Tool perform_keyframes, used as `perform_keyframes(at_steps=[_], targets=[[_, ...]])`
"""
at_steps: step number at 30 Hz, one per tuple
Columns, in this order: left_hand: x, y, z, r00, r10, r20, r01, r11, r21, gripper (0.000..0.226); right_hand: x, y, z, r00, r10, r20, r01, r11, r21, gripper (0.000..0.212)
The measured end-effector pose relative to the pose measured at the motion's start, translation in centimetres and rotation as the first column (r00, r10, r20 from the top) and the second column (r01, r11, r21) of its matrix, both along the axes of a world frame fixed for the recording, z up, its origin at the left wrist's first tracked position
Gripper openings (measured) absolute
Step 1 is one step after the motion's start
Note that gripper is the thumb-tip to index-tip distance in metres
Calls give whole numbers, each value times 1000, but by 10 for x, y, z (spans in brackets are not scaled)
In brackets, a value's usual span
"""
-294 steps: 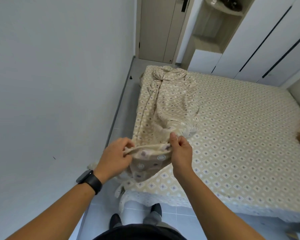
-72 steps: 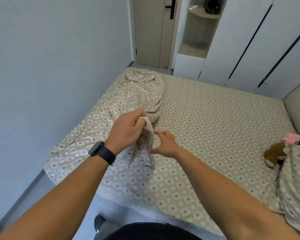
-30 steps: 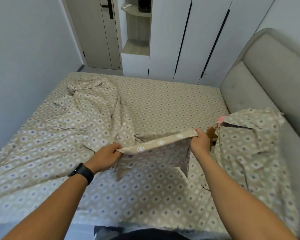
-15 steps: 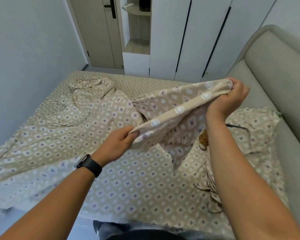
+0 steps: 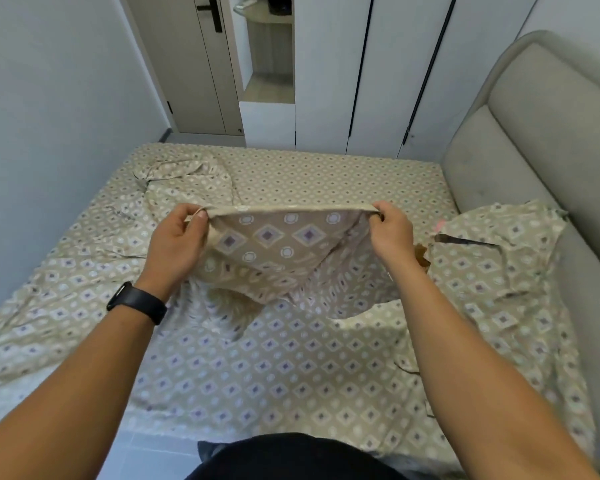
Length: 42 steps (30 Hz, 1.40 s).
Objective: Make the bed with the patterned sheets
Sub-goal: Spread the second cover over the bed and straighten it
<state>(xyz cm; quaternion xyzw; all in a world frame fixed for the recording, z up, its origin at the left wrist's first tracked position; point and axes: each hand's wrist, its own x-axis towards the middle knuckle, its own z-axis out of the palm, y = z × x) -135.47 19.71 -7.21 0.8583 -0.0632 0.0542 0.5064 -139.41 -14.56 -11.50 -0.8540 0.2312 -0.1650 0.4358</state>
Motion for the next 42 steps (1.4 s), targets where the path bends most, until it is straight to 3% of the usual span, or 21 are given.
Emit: perform_keyframes(at_steps=[2,4,8,13,15,17,19,21,23,24,25,26,28,30,32,33,35,38,40,42], targets=[[1,10,2,997,-72,-24,73,996,53,16,-1,5,2,999,40,23,-40,998,38,38],[-2,24,7,974,-194,-119,210,967,147,25,-1,8,5,998,3,58,-7,997,73,49],[-7,33,2,883,-347,-317,458,785,418,49,-6,22,5,997,42,63,-46,997,64,54],[-21,-62,-27,745,-546,-384,649,726,228,73,-17,70,-4,966,256,39,-259,948,183,53],[-21,-94,-44,708,-587,-393,688,700,194,45,-28,76,-4,952,305,10,-299,927,226,53],[-26,-107,-62,678,-604,-419,709,687,158,12,-42,69,-8,960,276,-54,-248,923,294,54],[-38,-106,-70,660,-622,-420,707,704,67,9,-56,54,-23,964,176,-201,-94,927,362,54],[-51,-106,-71,645,-632,-428,671,737,-77,15,-73,41,-51,869,175,-462,63,888,455,57],[-60,-106,-73,614,-628,-478,622,758,-197,20,-89,43,-85,666,332,-668,271,726,632,72],[-61,-109,-72,598,-628,-499,611,759,-223,21,-95,48,-101,631,419,-653,411,534,739,76],[-61,-111,-73,585,-630,-511,603,759,-245,19,-97,54,-121,640,465,-612,532,307,789,75],[-62,-112,-74,571,-636,-519,601,755,-264,17,-96,60,-134,707,447,-549,569,102,816,66],[-64,-114,-77,547,-655,-521,594,743,-310,12,-85,68,-145,804,367,-468,507,-11,862,31],[-69,-114,-78,531,-671,-517,564,736,-375,19,-72,66,-140,847,353,-397,412,33,910,29],[-72,-114,-78,533,-668,-519,519,743,-423,28,-65,62,-127,814,405,-417,366,201,909,25],[-74,-115,-78,534,-670,-515,501,742,-446,30,-65,59,-123,771,433,-466,340,340,877,24],[-77,-118,-77,527,-688,-500,474,726,-498,26,-72,62,-117,696,501,-515,321,424,847,36],[-84,-125,-72,500,-736,-457,493,676,-548,15,-72,72,-116,719,585,-374,340,174,924,44],[-90,-128,-67,461,-772,-438,518,635,-574,19,-61,74,-114,789,488,-372,352,136,926,53],[-92,-126,-64,419,-803,-424,531,596,-603,23,-43,72,-111,827,383,-411,350,220,911,35]])
